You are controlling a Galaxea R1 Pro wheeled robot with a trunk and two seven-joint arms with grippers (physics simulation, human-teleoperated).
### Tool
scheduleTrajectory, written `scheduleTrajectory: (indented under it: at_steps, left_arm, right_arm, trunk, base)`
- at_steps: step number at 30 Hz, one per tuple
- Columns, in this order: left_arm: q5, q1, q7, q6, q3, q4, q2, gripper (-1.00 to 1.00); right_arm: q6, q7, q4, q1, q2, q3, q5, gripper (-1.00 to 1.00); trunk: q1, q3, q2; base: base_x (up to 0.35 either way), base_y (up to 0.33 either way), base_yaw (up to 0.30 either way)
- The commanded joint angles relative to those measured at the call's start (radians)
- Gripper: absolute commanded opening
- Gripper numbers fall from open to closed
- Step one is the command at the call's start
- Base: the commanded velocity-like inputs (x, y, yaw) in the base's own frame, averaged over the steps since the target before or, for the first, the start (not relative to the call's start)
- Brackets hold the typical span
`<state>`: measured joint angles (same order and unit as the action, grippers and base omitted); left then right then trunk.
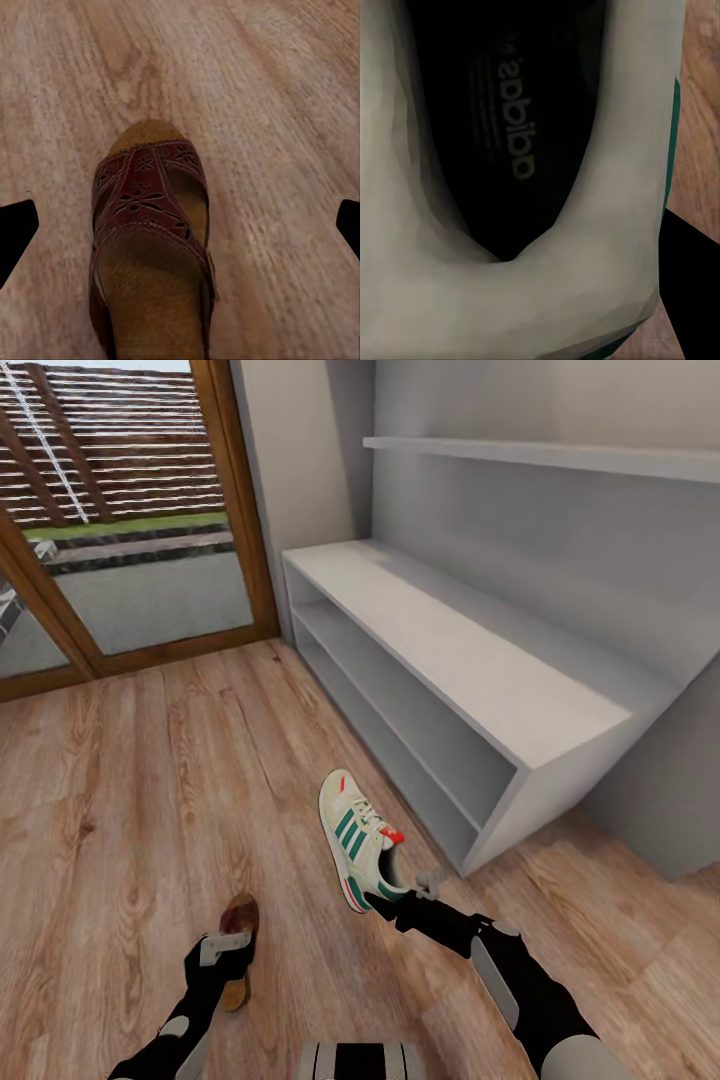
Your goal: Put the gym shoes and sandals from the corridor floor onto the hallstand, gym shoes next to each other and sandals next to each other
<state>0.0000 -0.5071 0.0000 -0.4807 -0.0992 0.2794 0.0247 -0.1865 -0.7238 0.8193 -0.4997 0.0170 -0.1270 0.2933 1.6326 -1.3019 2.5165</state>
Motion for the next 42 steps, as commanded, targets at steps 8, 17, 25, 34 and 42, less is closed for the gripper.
scheduleTrajectory:
  at_steps: [8,17,25,34,42]
  left_arm:
    - [0.002,-0.001,0.0,-0.159,-0.003,-0.084,0.001,1.0]
    - [0.003,-0.001,0.0,-0.165,-0.005,-0.086,0.001,1.0]
    - [0.002,-0.001,0.0,-0.165,-0.005,-0.085,0.001,1.0]
    - [0.001,-0.001,0.0,-0.165,-0.004,-0.085,0.002,1.0]
    - [-0.001,-0.001,0.0,-0.165,-0.003,-0.082,0.002,1.0]
  right_arm:
    - [-0.01,0.0,0.001,0.0,0.0,0.0,0.012,-1.0]
    - [-0.01,0.0,0.001,0.0,0.0,0.0,0.012,-1.0]
    - [-0.01,-0.001,0.001,0.0,0.0,0.0,0.012,-1.0]
    - [-0.01,-0.001,0.001,0.0,0.0,0.003,0.012,-1.0]
    - [-0.01,0.0,0.001,0.0,0.0,0.001,0.012,-1.0]
  trunk:
    - [0.0,-0.005,0.001]
    - [0.0,-0.005,0.001]
    - [0.001,-0.009,0.001]
    - [0.001,-0.017,0.001]
    - [0.004,-0.061,0.003]
  base:
    - [-0.007,0.003,-0.005]
    - [-0.234,0.088,0.0]
    - [-0.037,0.01,0.0]
    - [-0.001,0.0,0.0]
    - [0.0,0.0,0.0]
